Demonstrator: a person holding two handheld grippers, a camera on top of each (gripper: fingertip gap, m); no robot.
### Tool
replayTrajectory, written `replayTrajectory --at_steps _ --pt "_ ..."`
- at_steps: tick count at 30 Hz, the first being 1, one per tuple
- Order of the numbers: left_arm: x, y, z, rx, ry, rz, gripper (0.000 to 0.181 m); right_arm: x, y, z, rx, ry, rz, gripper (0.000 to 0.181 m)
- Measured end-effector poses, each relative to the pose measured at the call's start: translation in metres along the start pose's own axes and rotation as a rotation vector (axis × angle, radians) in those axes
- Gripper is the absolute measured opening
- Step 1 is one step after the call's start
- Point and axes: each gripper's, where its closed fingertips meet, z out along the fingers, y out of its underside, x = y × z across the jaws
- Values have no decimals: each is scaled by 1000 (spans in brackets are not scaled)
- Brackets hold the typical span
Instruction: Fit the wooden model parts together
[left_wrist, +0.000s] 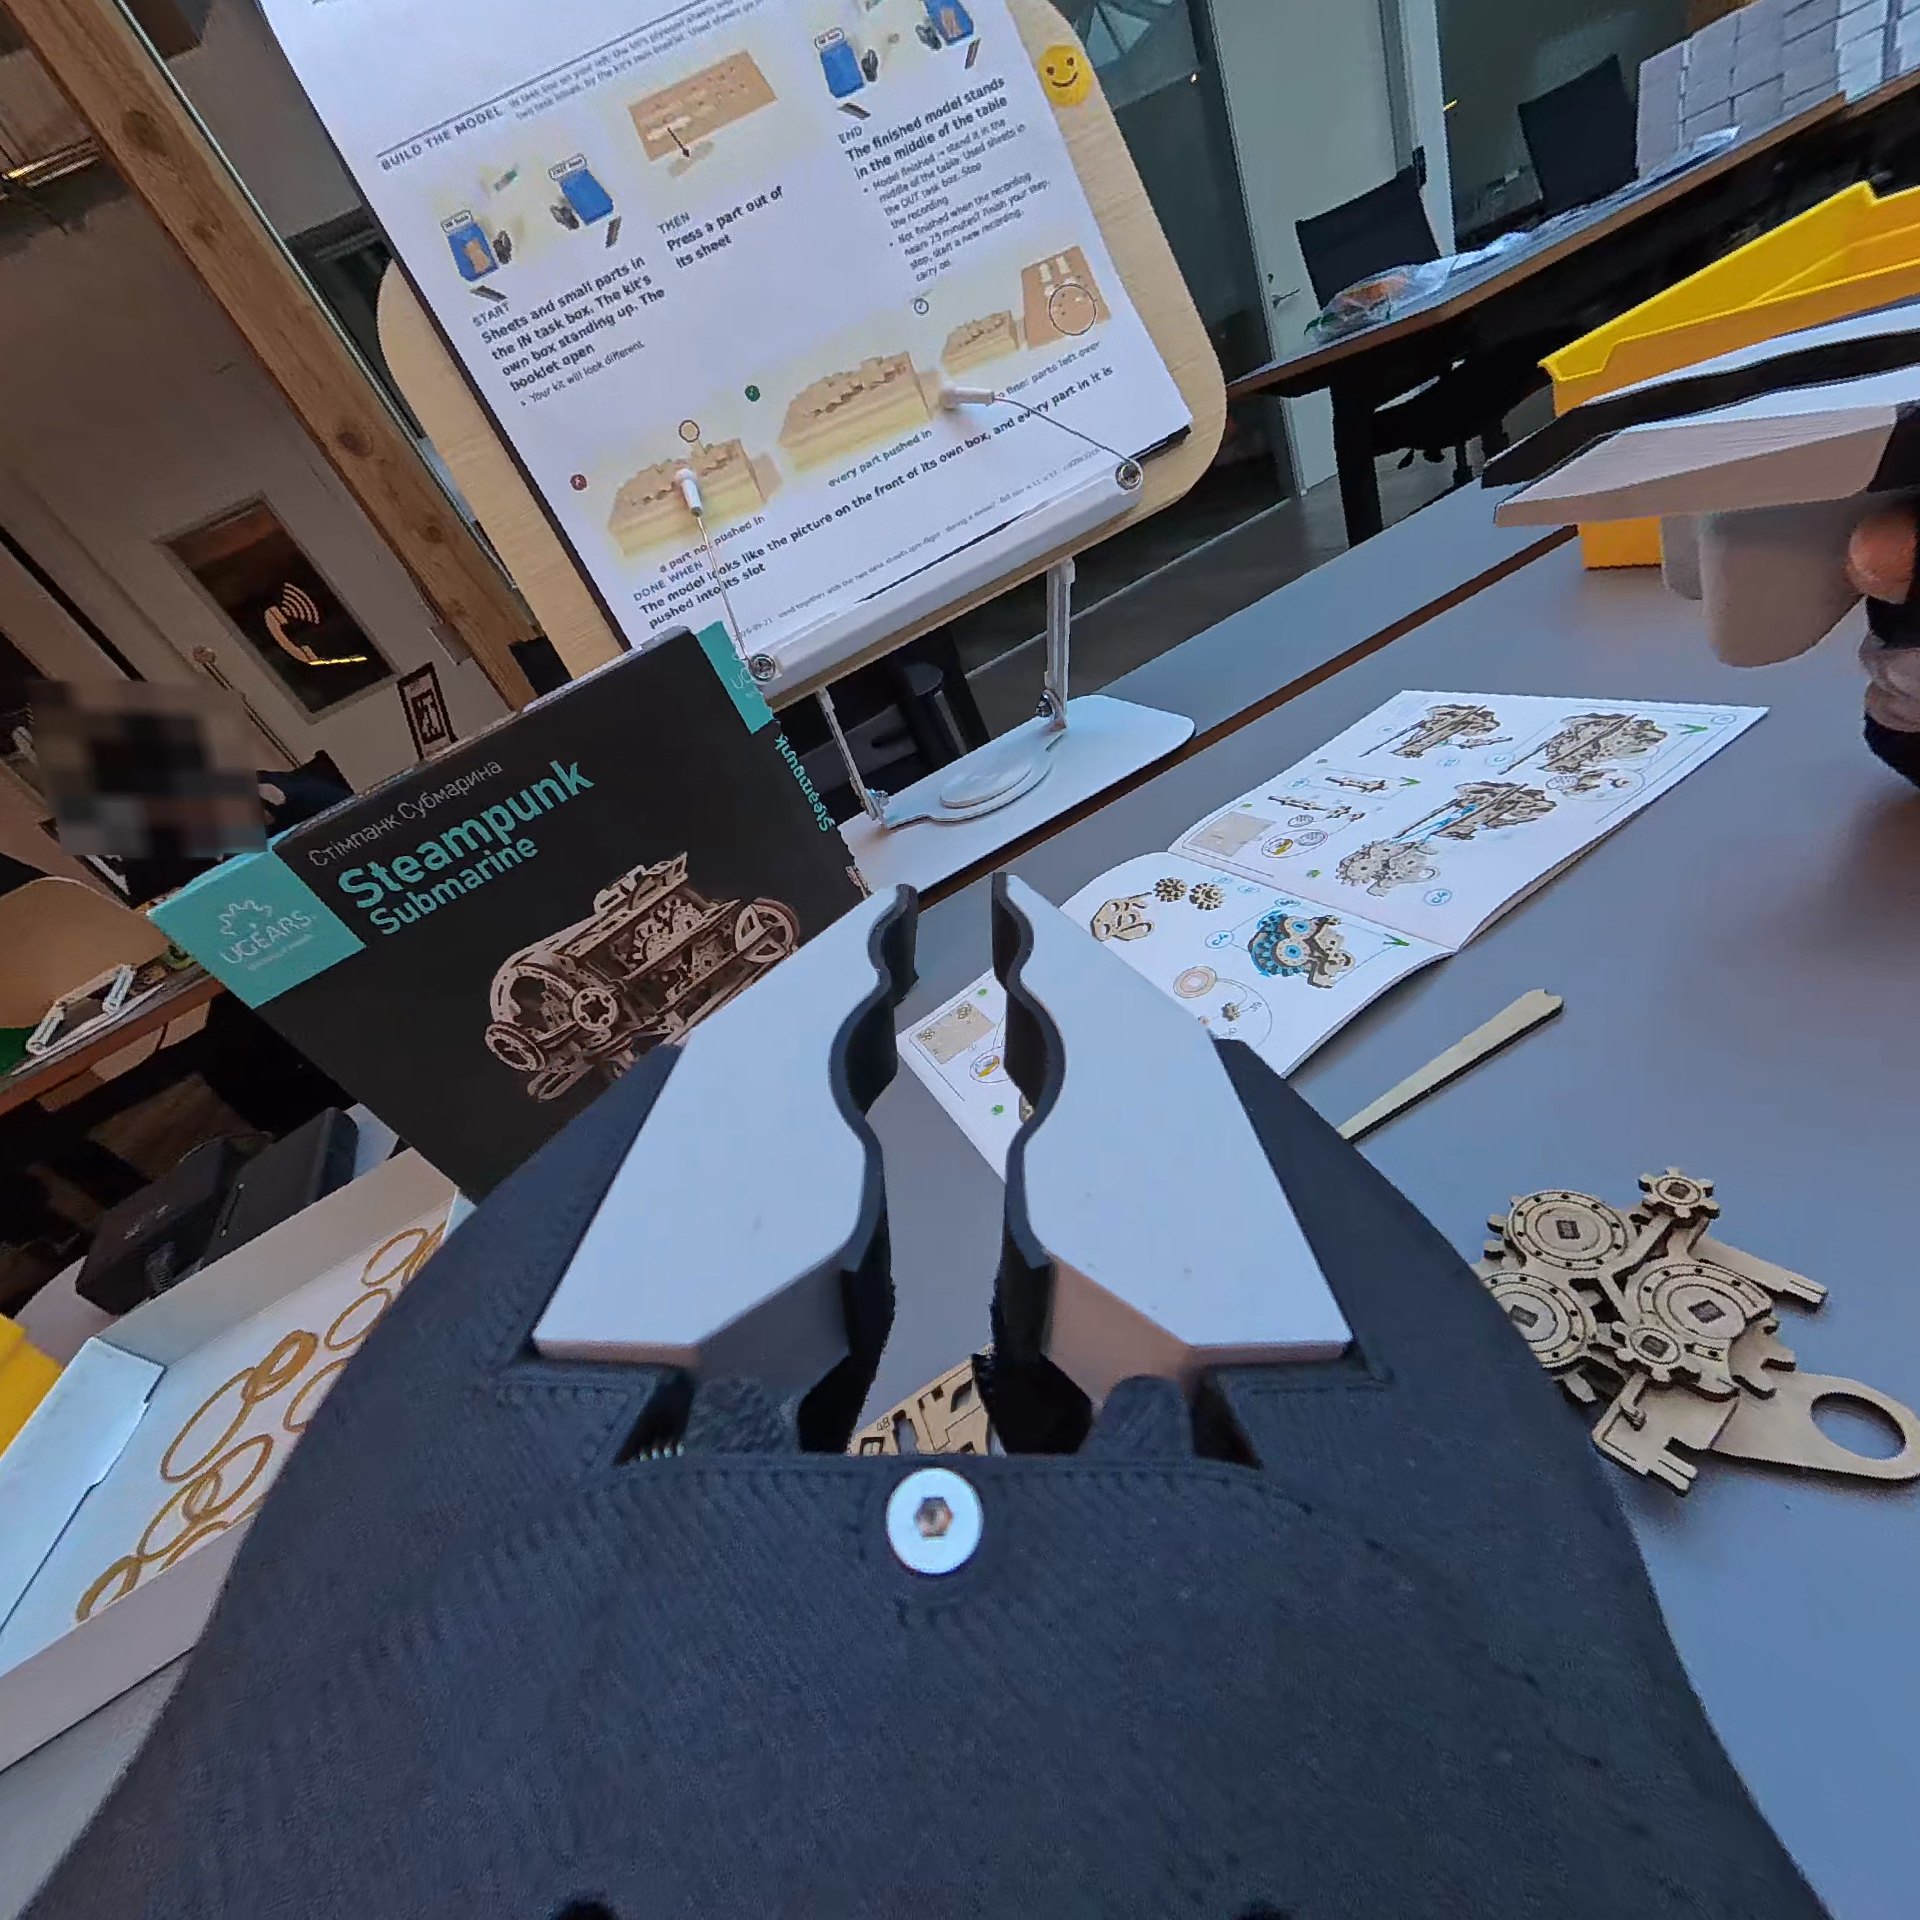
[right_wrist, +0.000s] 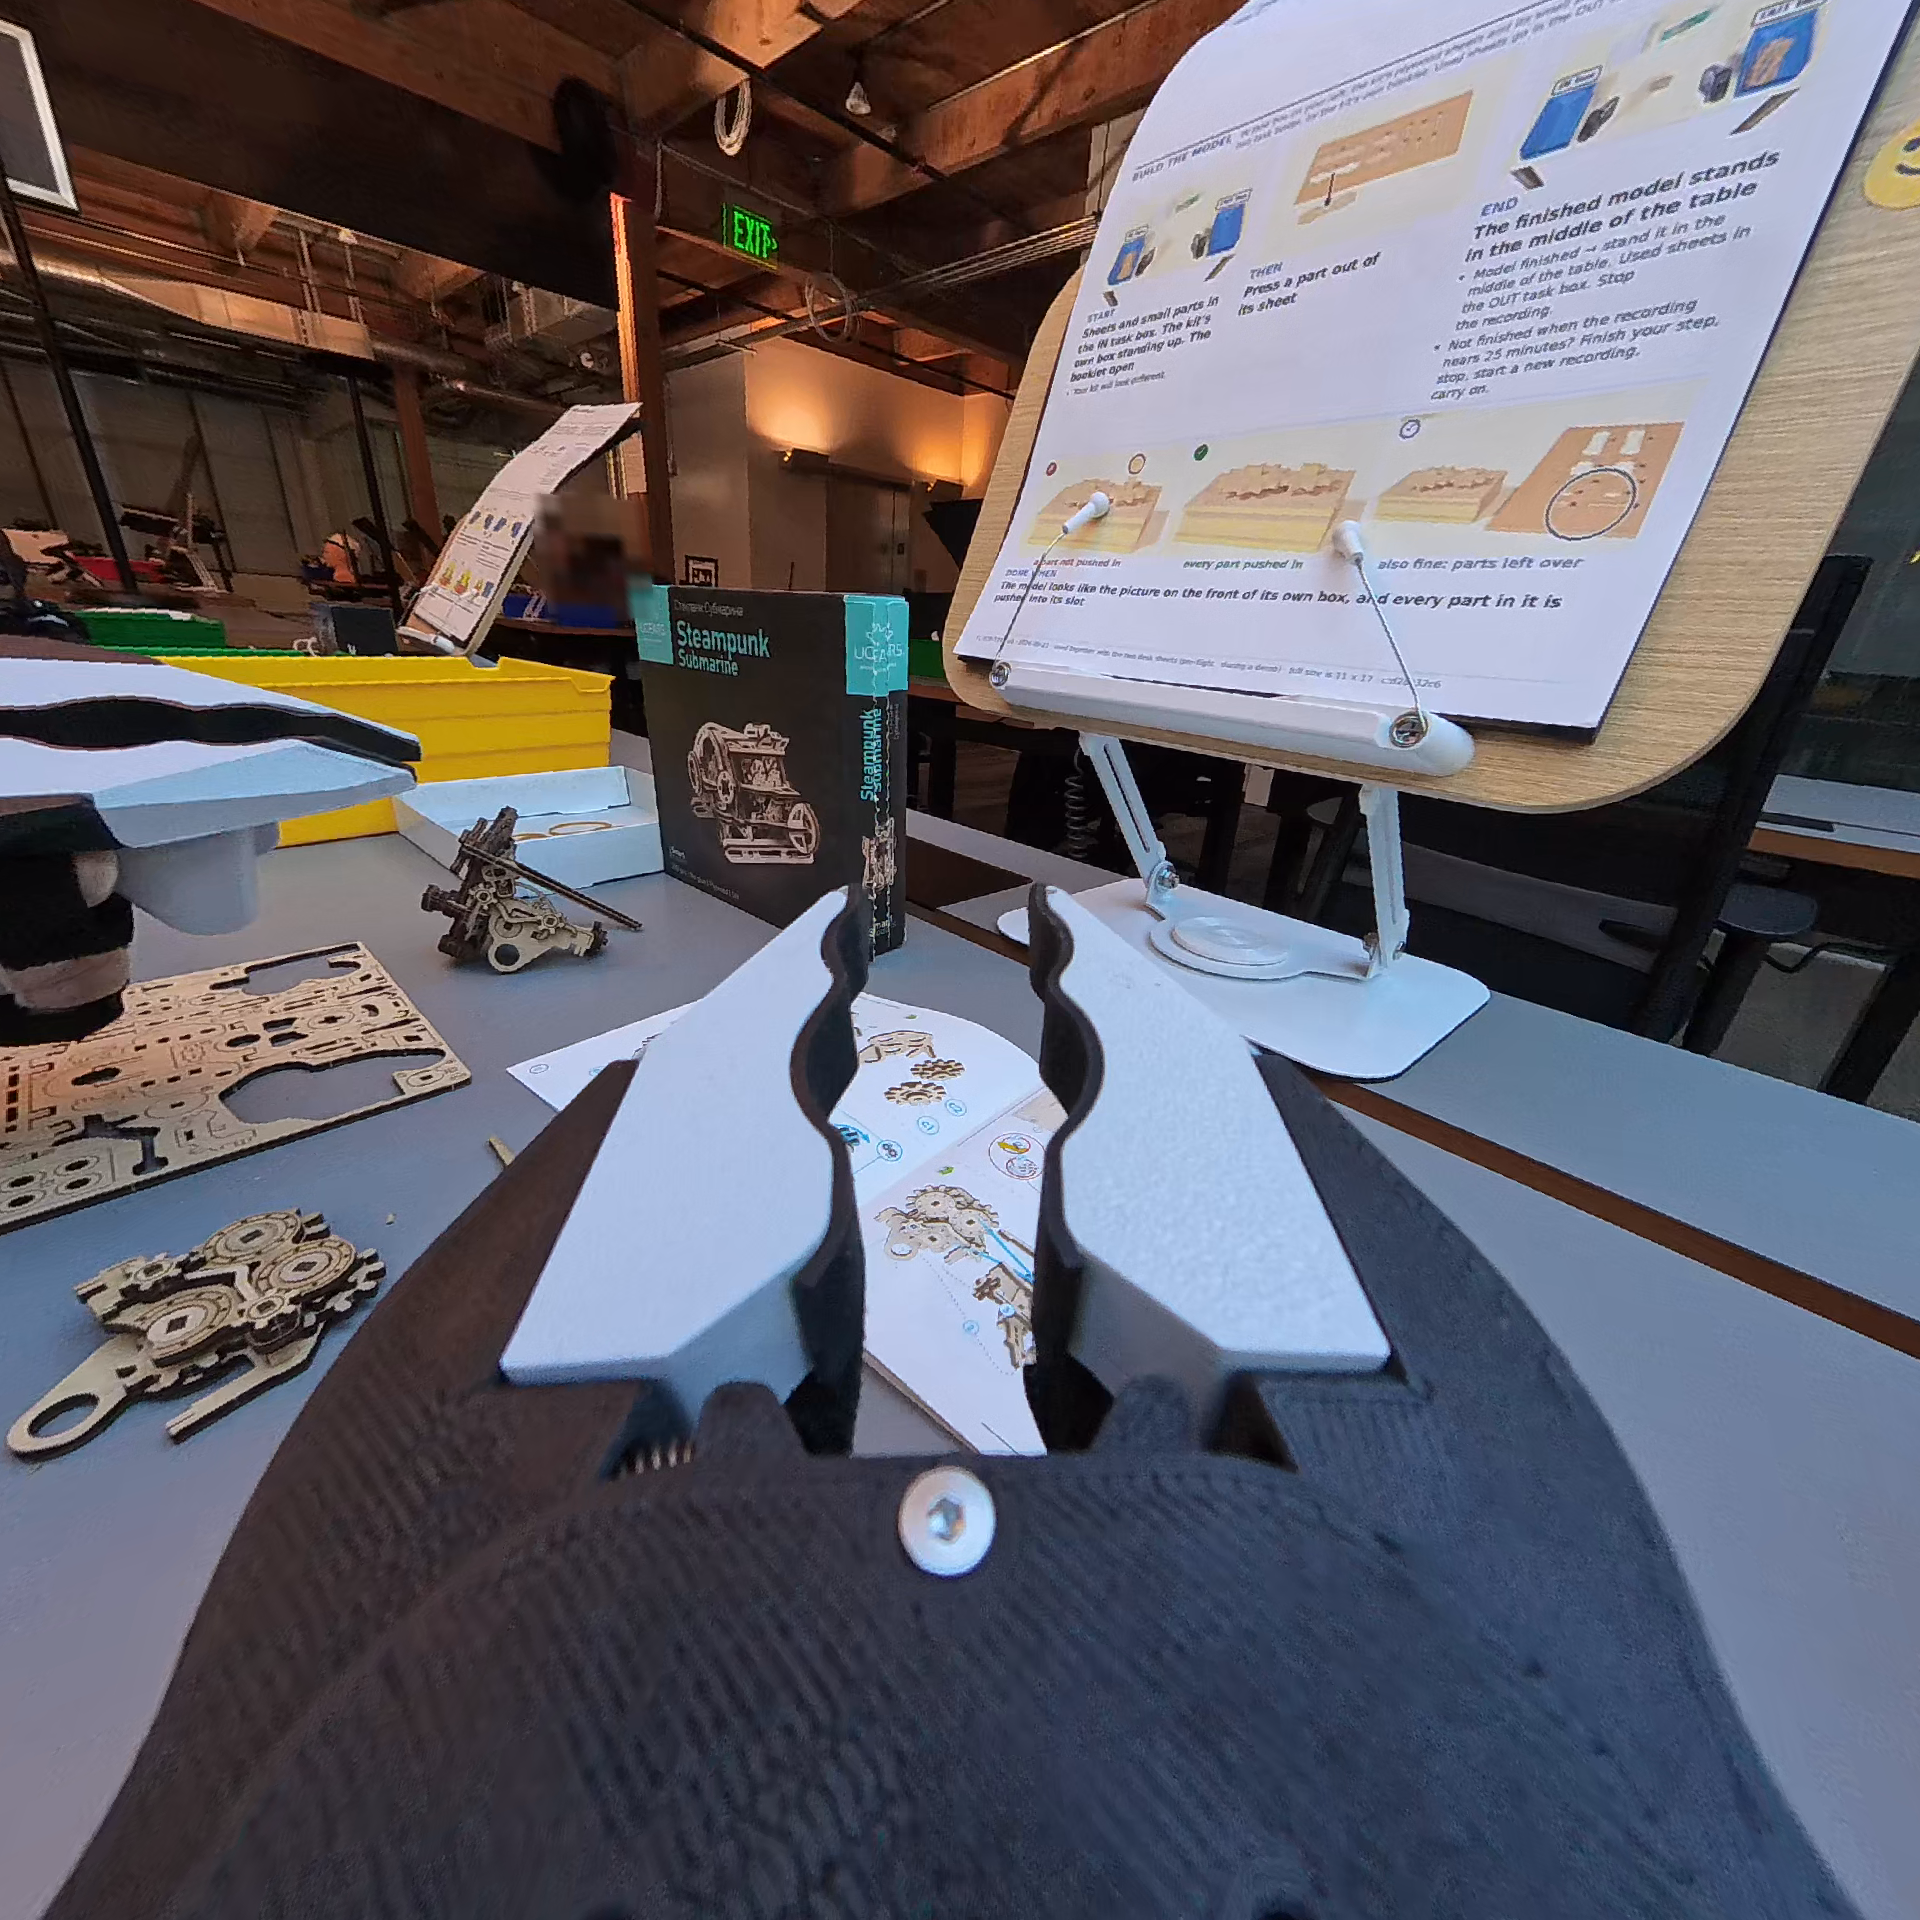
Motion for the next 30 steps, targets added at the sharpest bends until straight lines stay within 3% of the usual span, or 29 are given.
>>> replayTrajectory --at_steps 30 --pt "8 6 0 -30 59 -12 11 -1 5 3 -17 -58 101 26"
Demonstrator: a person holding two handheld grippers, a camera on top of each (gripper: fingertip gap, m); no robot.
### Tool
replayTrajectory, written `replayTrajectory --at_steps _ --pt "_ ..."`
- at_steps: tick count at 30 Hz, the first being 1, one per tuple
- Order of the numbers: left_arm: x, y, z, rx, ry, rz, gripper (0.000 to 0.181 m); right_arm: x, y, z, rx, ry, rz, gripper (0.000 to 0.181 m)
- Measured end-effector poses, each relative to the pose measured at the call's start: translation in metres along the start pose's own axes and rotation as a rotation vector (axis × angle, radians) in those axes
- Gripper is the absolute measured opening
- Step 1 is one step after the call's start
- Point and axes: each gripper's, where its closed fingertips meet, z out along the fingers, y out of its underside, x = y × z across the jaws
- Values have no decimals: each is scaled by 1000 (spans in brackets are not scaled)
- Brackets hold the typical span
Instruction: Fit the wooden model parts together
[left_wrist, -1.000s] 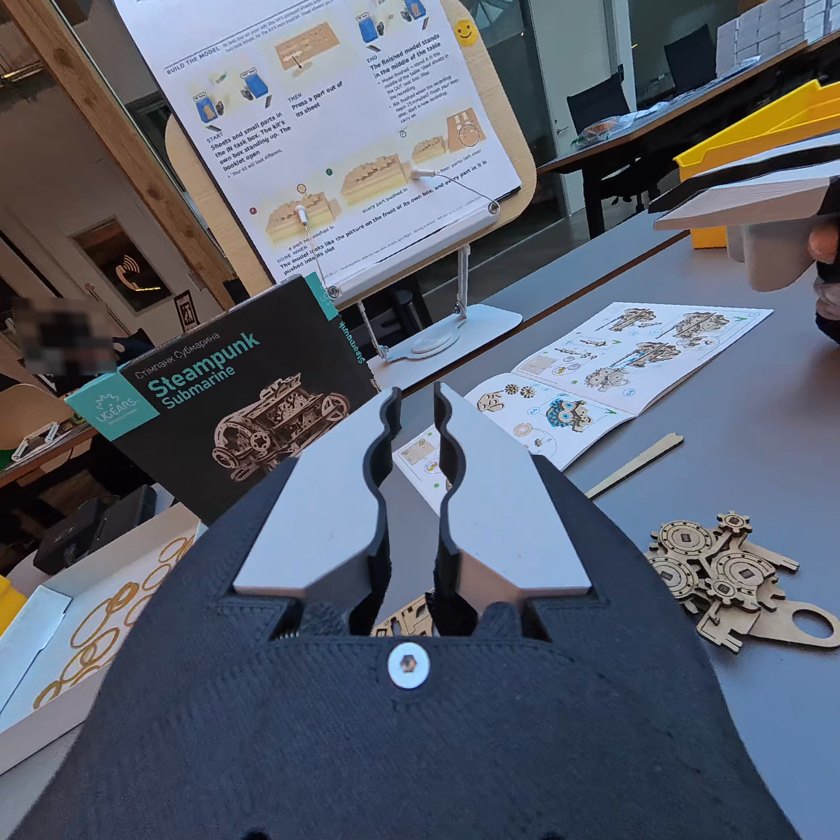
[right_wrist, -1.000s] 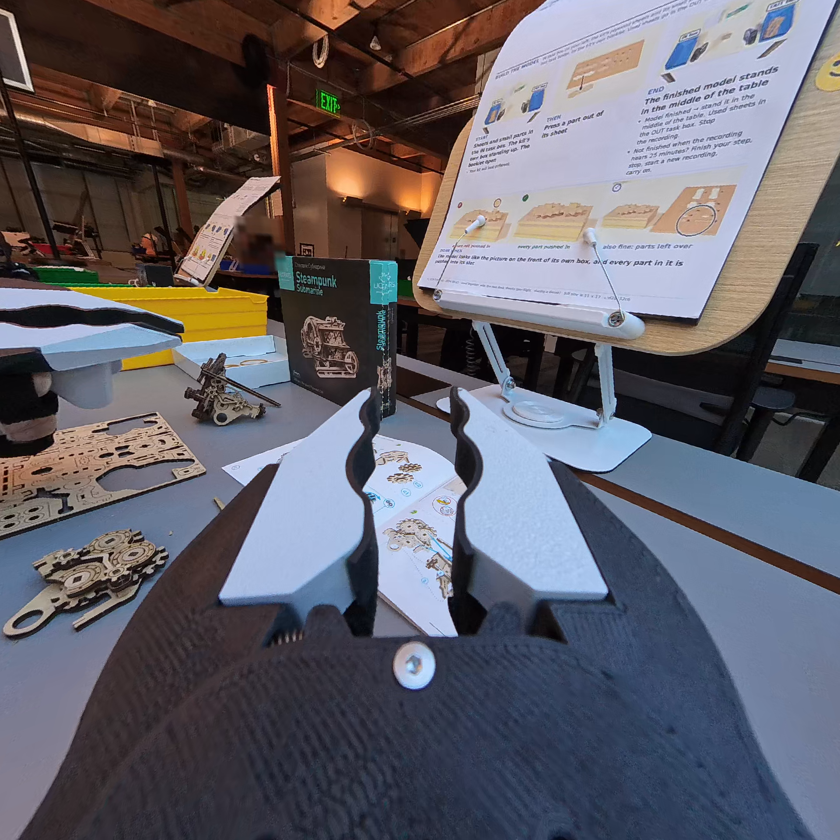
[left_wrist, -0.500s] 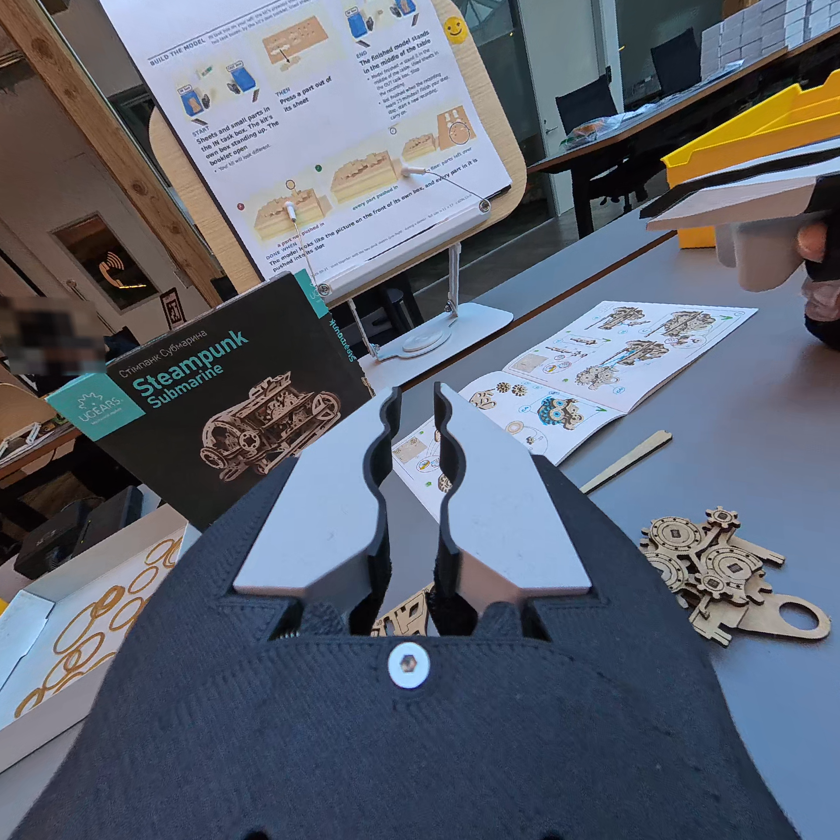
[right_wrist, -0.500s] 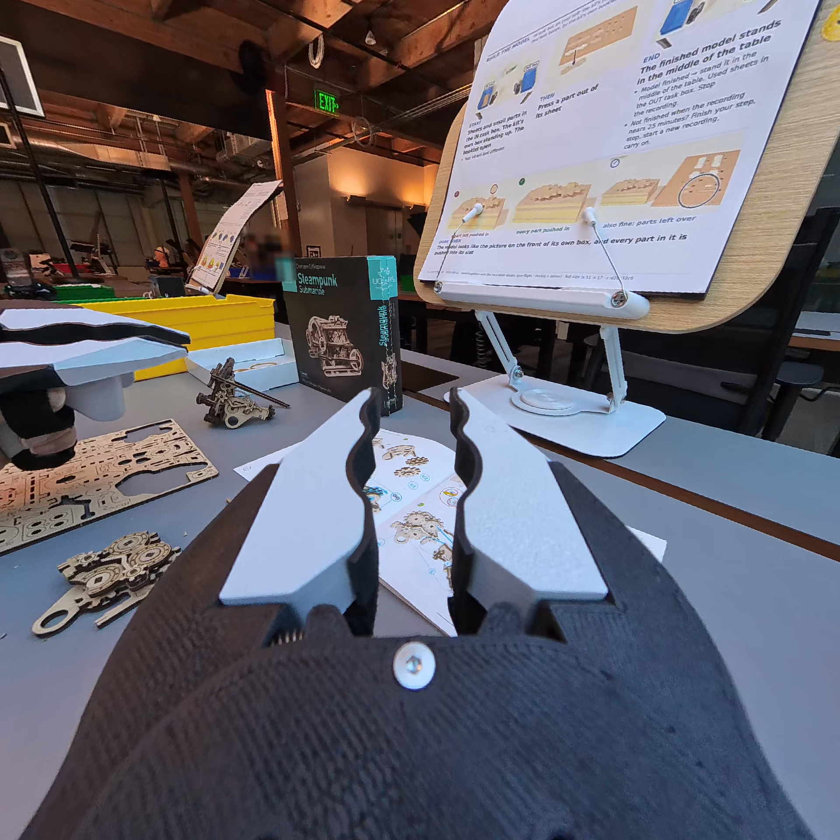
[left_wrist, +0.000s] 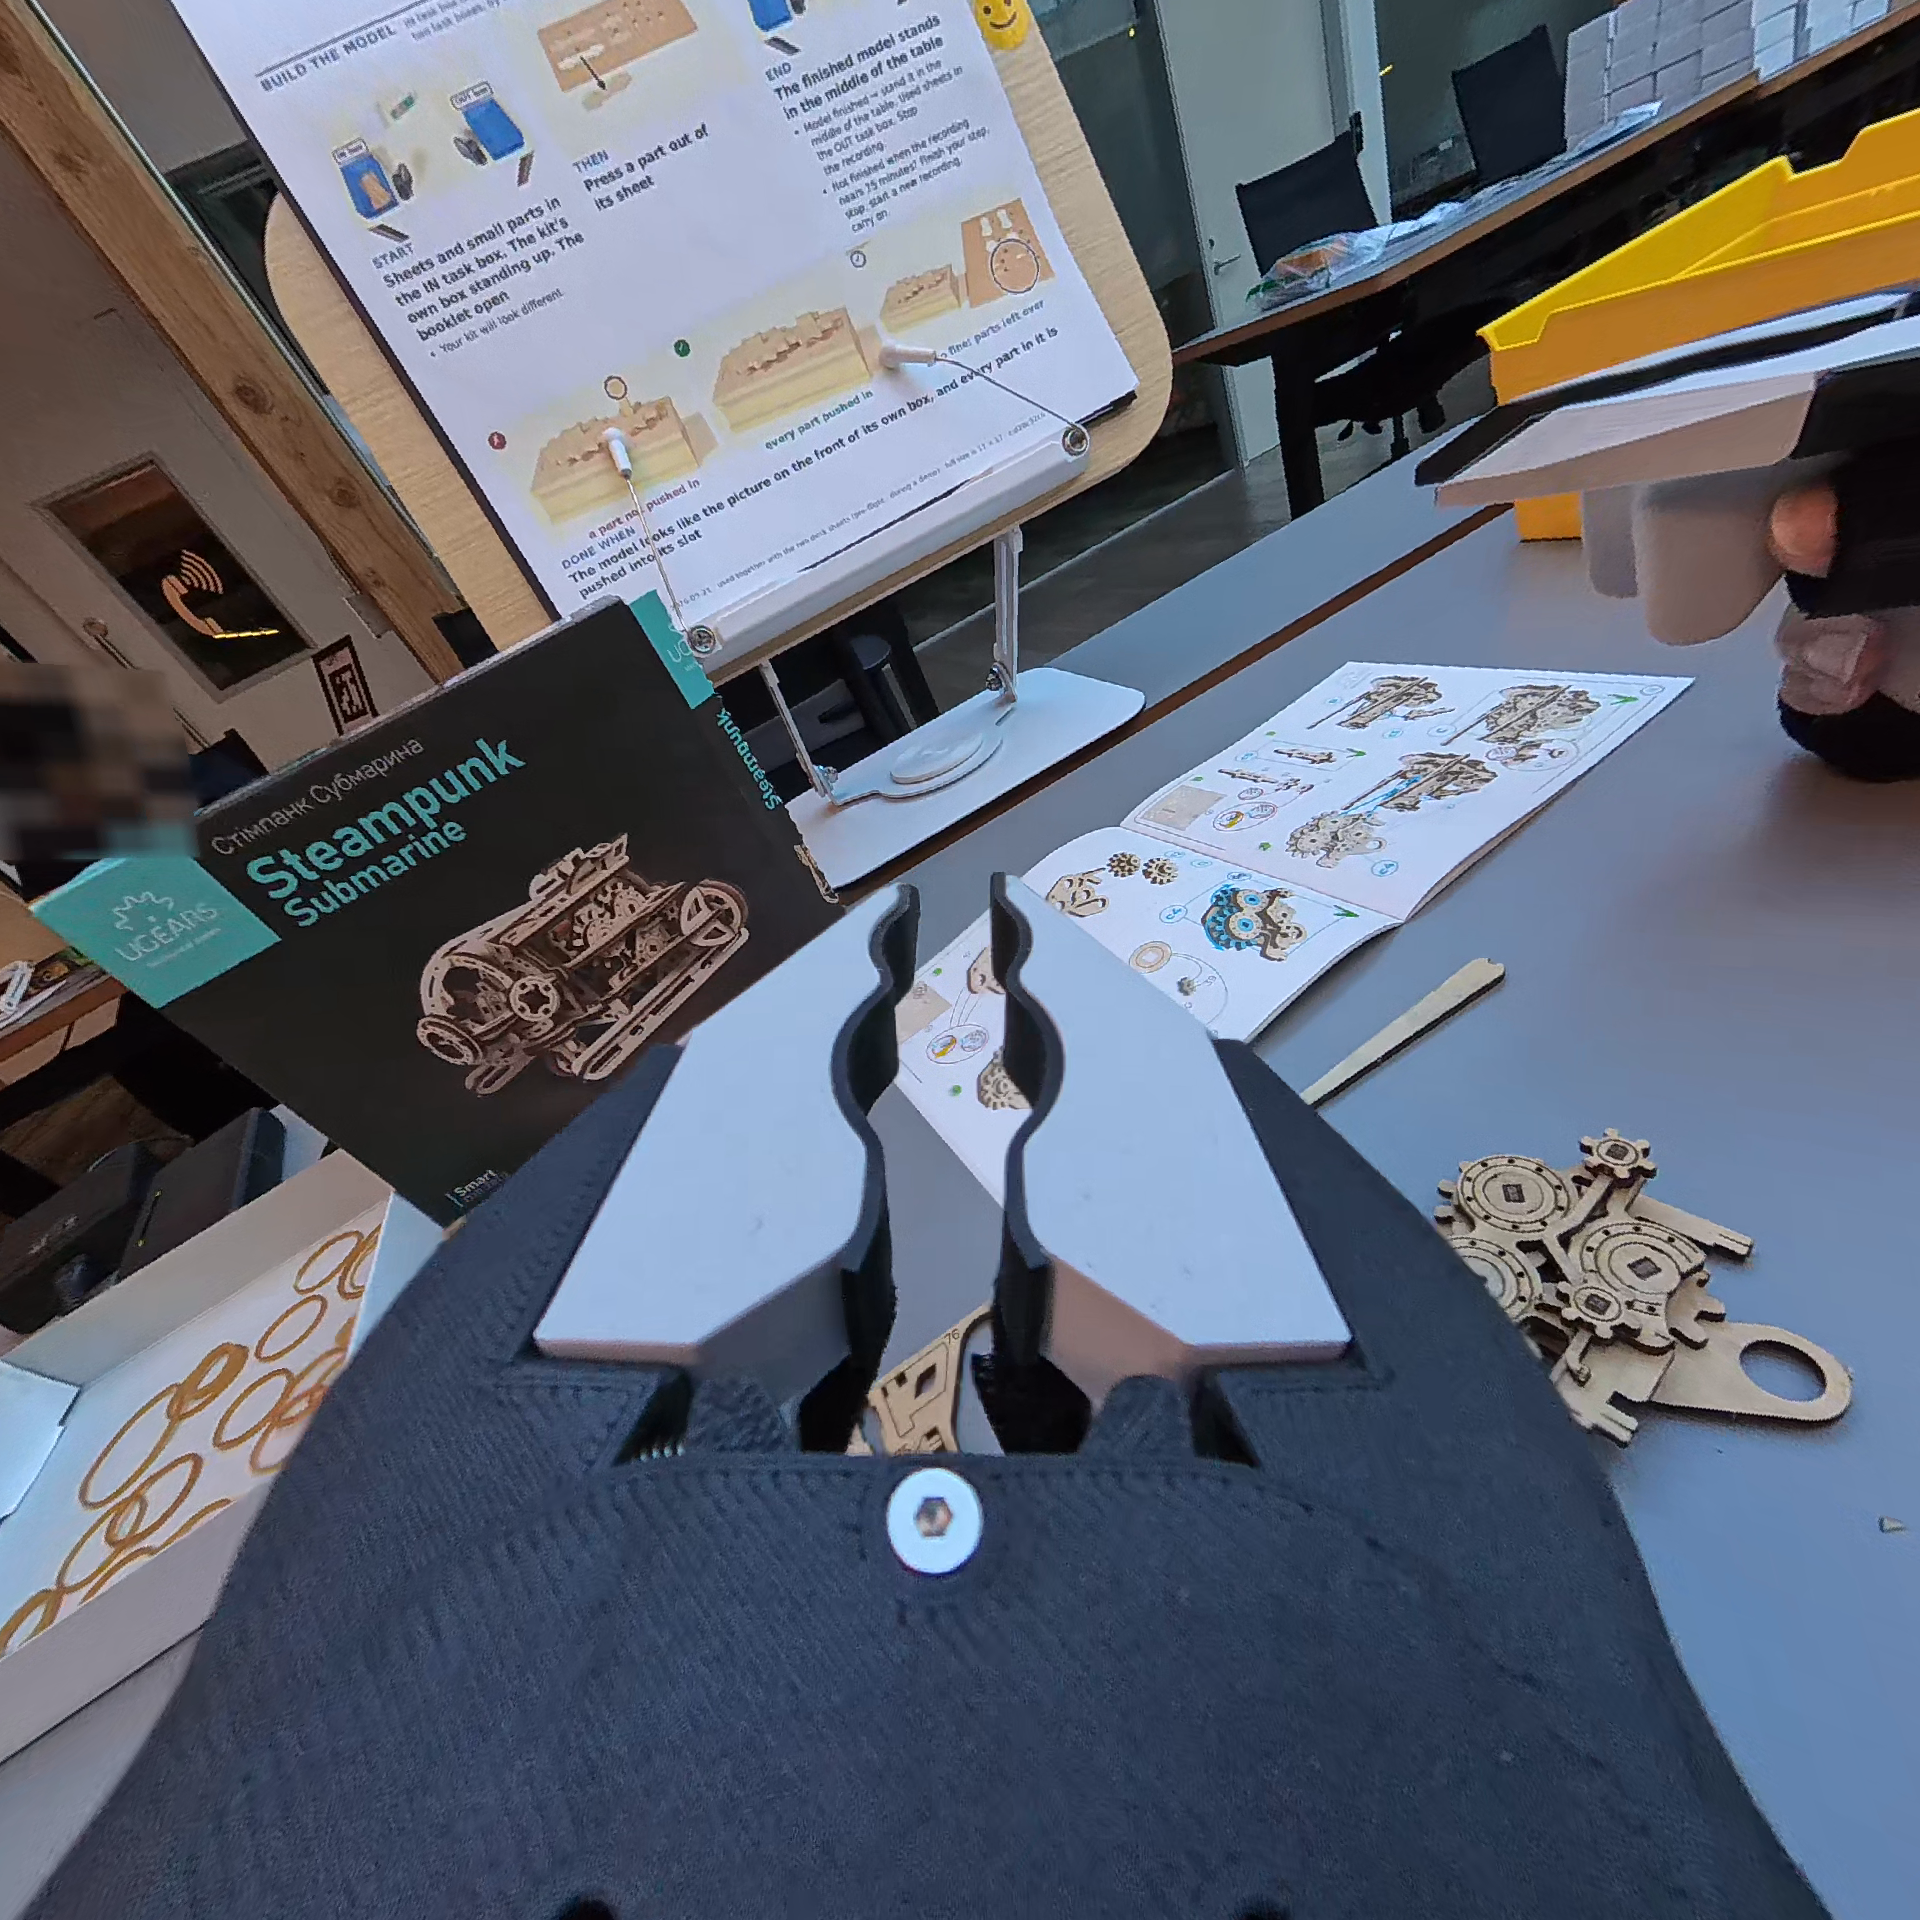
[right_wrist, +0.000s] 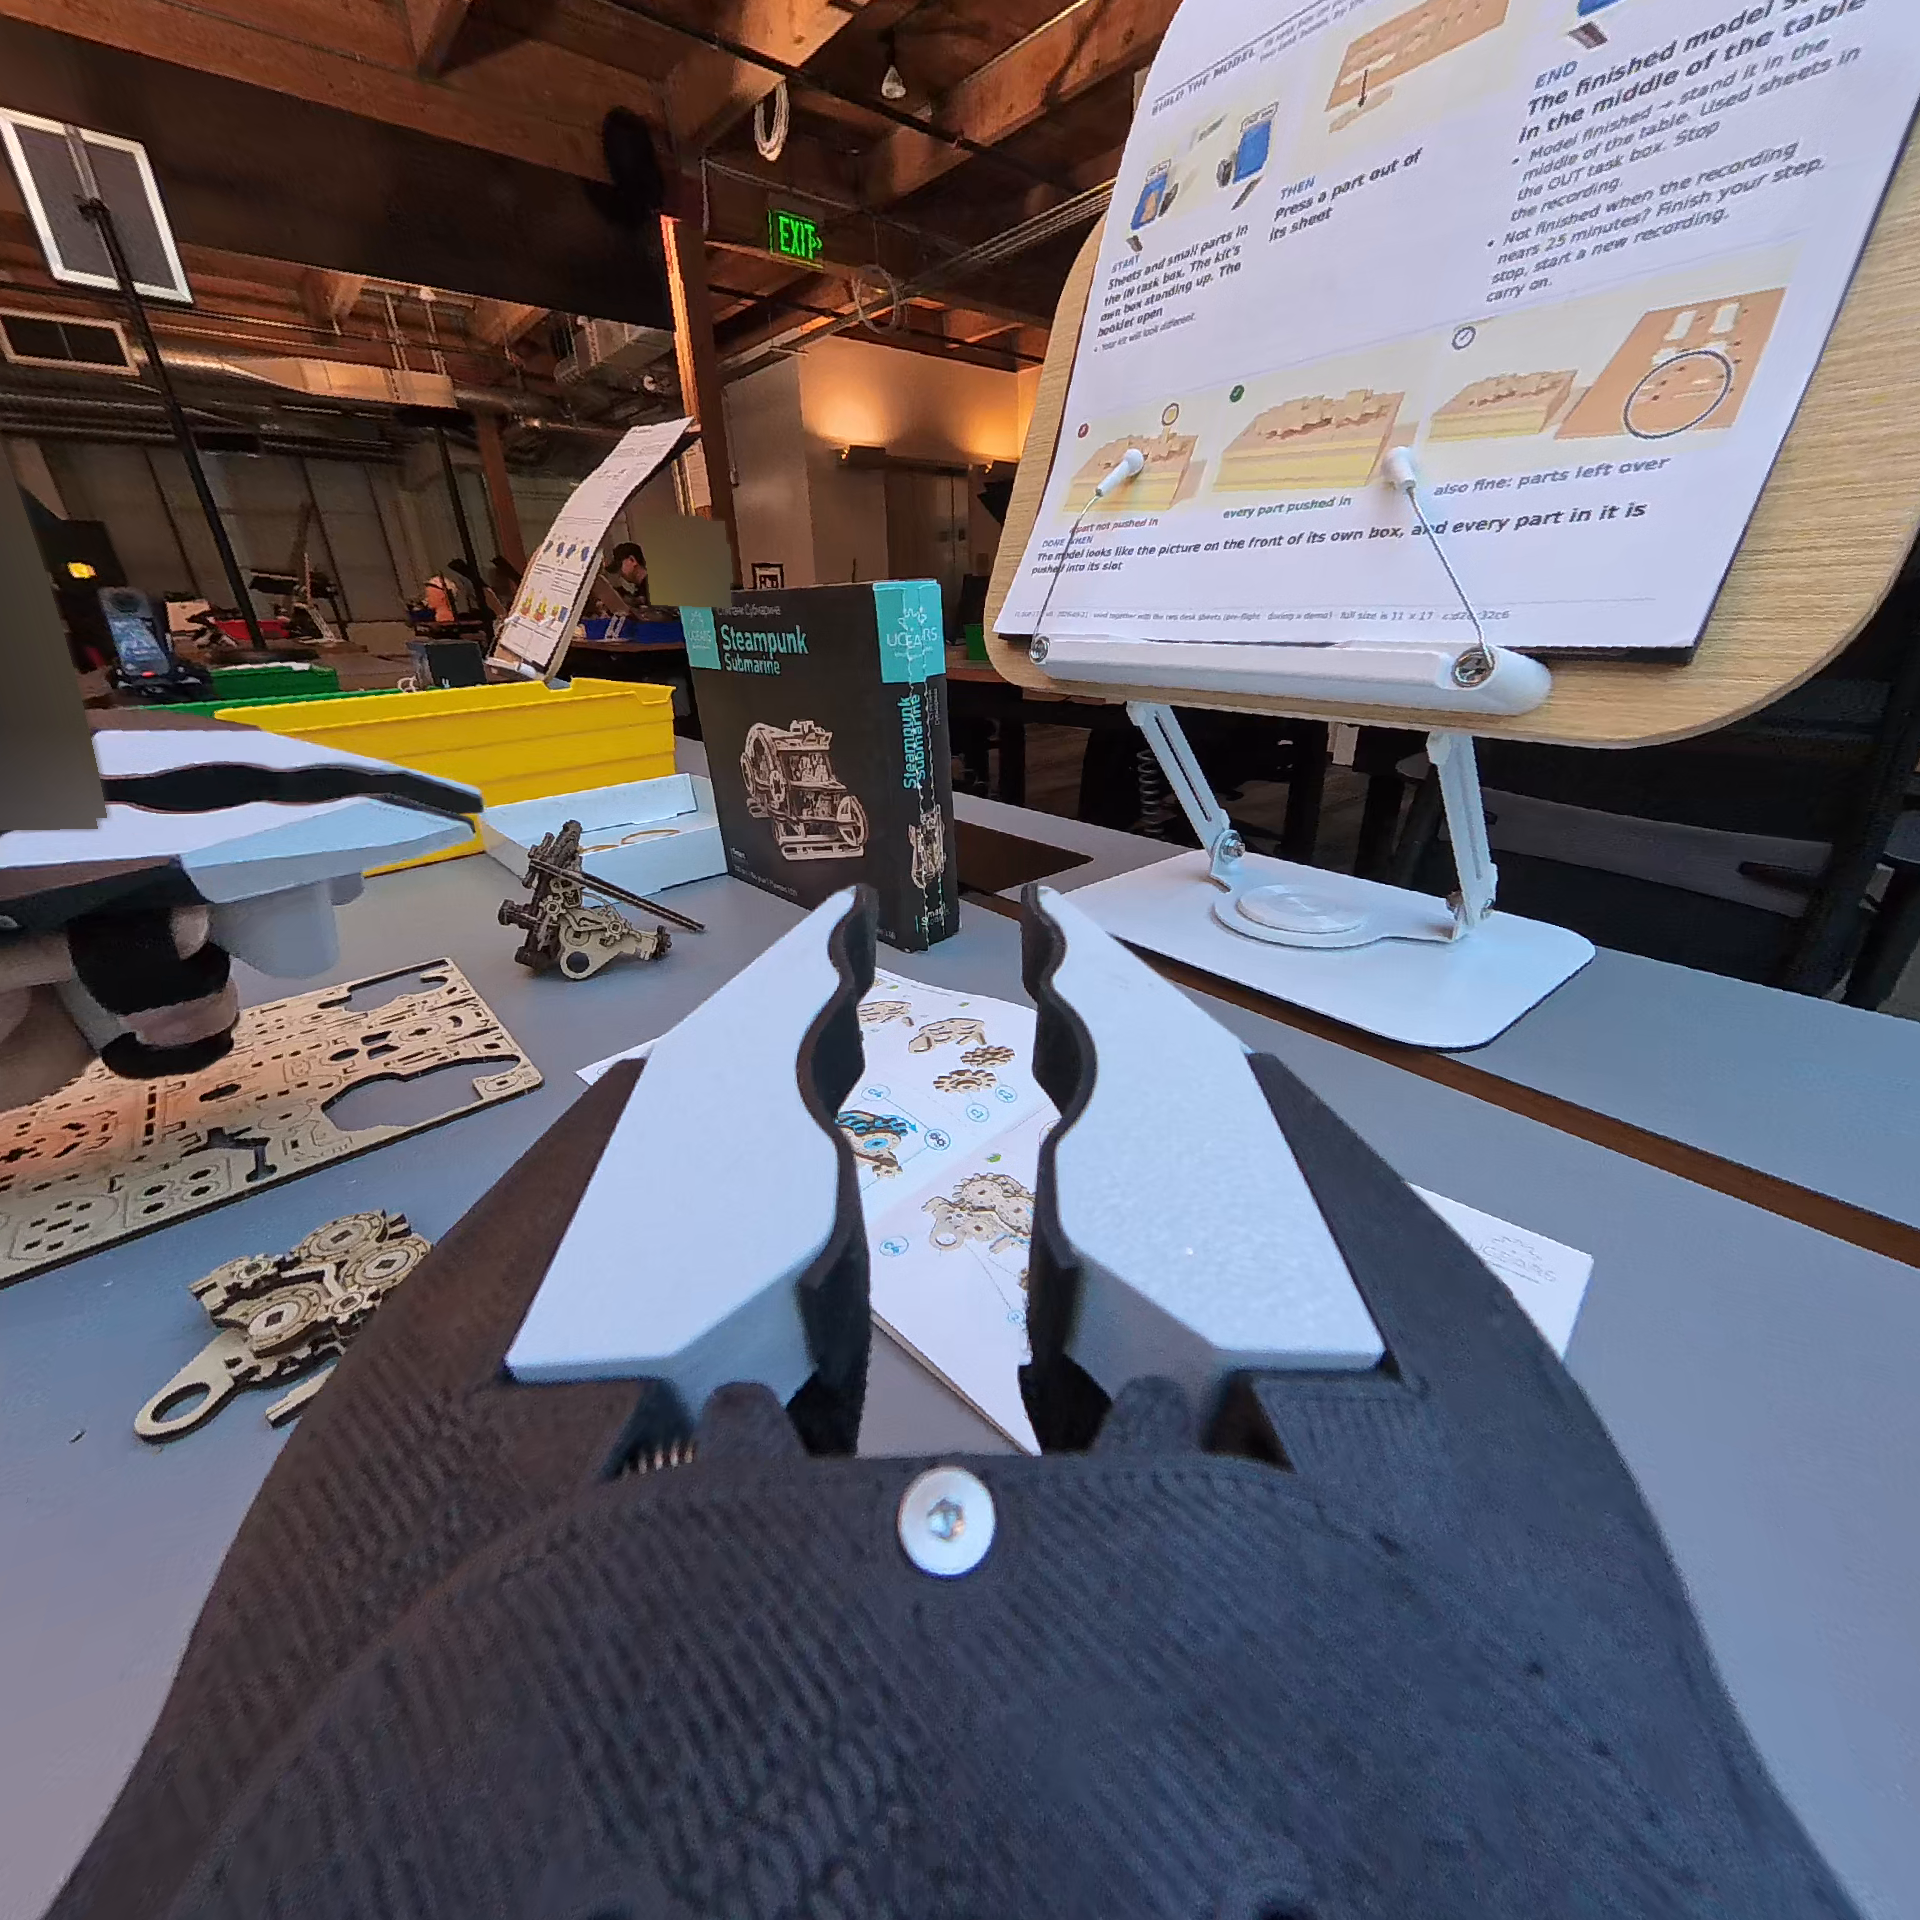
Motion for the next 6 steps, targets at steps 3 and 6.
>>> replayTrajectory --at_steps 3,6 --pt "1 0 0 0 14 -31 11 0 0 0 0 -6 2 26" --pt "-1 1 1 -5 5 -23 11 -1 0 0 3 -16 6 26"
